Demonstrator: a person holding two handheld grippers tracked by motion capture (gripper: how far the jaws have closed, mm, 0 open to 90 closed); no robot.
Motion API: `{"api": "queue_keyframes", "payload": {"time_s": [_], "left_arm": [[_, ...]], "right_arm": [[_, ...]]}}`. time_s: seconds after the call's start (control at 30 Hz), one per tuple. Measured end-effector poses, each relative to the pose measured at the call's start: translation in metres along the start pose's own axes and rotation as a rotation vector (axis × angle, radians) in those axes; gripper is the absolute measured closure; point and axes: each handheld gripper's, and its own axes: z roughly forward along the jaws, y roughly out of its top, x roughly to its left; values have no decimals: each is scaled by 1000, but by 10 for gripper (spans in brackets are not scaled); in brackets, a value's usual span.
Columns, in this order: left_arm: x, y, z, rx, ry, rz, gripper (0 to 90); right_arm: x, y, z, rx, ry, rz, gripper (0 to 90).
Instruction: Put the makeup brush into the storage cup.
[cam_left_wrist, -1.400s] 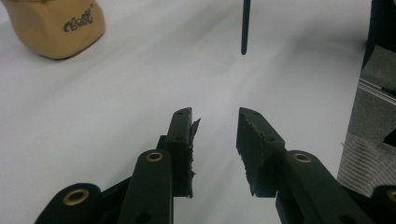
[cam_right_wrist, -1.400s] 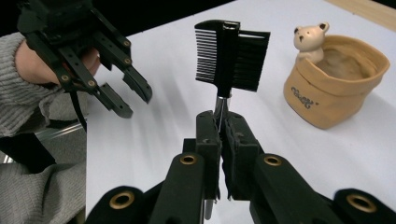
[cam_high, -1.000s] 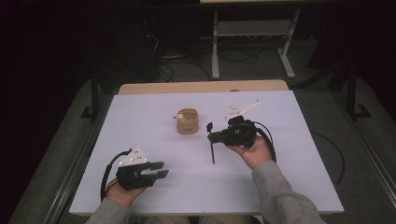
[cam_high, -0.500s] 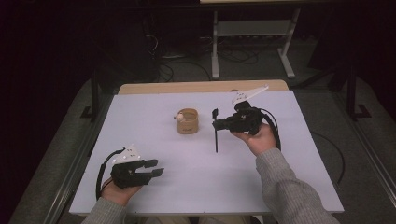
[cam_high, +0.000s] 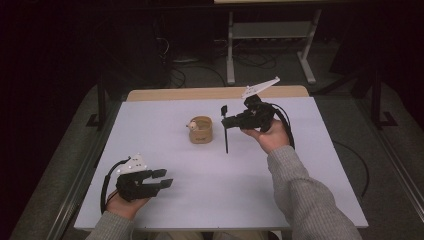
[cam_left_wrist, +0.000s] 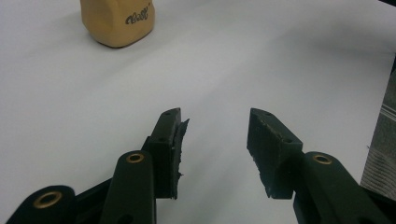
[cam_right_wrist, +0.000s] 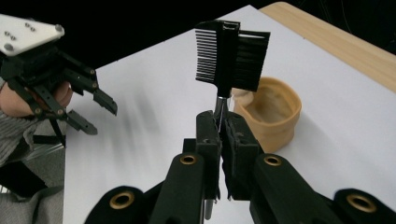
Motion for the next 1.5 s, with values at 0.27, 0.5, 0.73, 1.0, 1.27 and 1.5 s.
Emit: {"api": "queue_keyframes", "payload": {"time_s": [0.27,0.5,0.73,1.0,1.27,1.5], "left_arm": [[1,1,-1,2,4,7,543],[-2,2,2,3,-13,12,542],[-3,3,4,15,-17,47,540],[-1,2,1,12,-10,27,534],[-2,2,2,11,-12,19,531],[0,2,3,26,-17,19,525]], "right_arm": [[-7,17,8,-12,-2,-5,846],[-16,27,12,-38,0,23,847],[-19,45,20,-41,-24,21,847],[-24,63,28,-46,-43,18,847],[-30,71,34,-42,-66,19,847],[-35,76,40,-47,-86,26,847]]}}
